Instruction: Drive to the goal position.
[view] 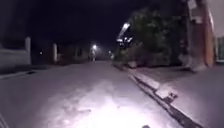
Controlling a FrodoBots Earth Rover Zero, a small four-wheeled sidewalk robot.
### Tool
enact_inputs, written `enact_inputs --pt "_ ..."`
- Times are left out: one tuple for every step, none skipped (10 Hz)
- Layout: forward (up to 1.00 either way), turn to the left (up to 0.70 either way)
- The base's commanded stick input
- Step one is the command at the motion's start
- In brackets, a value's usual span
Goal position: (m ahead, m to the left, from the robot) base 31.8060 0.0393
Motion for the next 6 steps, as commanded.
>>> enact_inputs --pt "0.7 0.01" --pt "0.7 0.01" --pt "0.7 0.01" --pt "0.7 0.2" --pt "0.7 0.36" --pt "0.7 0.22"
